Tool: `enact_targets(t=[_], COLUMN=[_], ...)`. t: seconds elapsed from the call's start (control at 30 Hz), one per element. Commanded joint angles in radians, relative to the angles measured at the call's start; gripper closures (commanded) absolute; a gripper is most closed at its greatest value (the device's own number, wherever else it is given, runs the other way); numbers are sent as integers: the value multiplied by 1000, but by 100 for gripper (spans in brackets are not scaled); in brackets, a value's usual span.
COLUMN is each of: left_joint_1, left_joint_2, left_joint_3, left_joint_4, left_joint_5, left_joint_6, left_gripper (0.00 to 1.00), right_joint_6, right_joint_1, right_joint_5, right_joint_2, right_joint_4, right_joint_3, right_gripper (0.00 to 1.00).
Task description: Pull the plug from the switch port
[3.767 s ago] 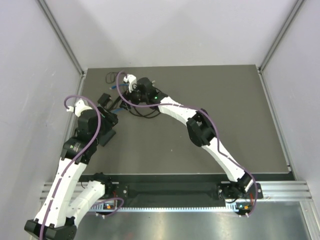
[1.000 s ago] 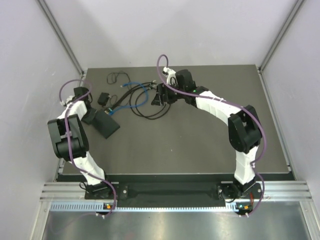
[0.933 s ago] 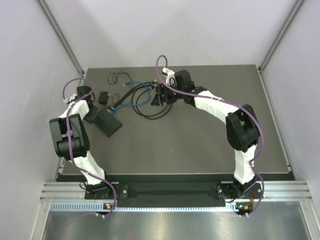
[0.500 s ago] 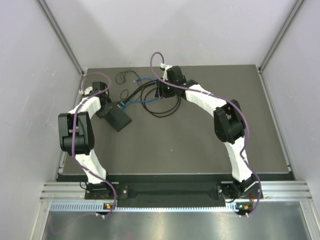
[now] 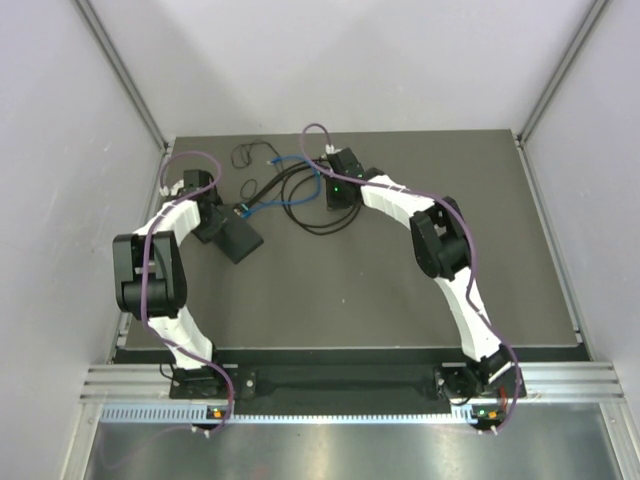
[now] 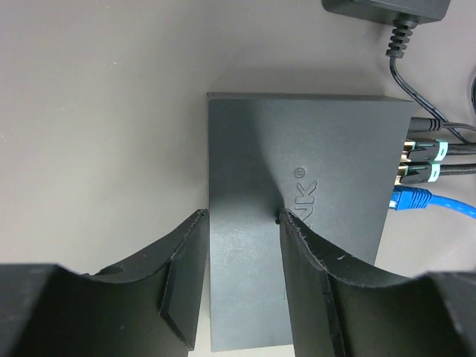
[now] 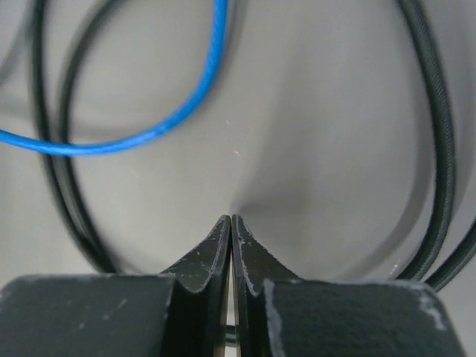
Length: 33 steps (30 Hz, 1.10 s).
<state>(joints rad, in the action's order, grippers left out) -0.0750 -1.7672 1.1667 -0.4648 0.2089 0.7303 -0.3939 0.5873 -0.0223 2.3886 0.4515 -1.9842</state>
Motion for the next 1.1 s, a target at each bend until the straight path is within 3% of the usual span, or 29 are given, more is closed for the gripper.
enact_targets(t=[0.0, 0.23, 0.47, 0.77, 0.87, 1.0, 1.03, 1.07], left_joint_1=[1, 1, 11, 72, 147, 182, 182, 182], left_joint_2=[20, -11, -15, -143, -181, -186, -157, -138], left_joint_3=[10, 47, 51, 132, 180, 257, 258, 257], left_joint_4=[45, 43, 80, 101, 117, 34, 20, 8], left_joint_5=[-34, -52, -88, -245, -292, -220, -136, -102], left_joint_6=[-5, -23, -60, -117, -146, -147, -144, -146], left_gripper=[52, 53, 52, 53, 53, 53, 52, 51], right_joint_6=[7, 15, 20, 64, 61, 61, 97, 111], right_joint_1=[12, 29, 71, 252, 313, 284, 276, 269], right_joint_5=[-10, -73, -106, -200, -234, -176, -154, -99], right_joint_2=[-71, -172, -341, -589, -672, -779, -805, -813], right_joint_4=[-23, -51, -134, -145, -151, -120, -85, -71], right_joint_3=[79, 257, 539, 789, 823, 796, 771, 745], right_gripper=[98, 100, 100, 99, 97, 92, 90, 83])
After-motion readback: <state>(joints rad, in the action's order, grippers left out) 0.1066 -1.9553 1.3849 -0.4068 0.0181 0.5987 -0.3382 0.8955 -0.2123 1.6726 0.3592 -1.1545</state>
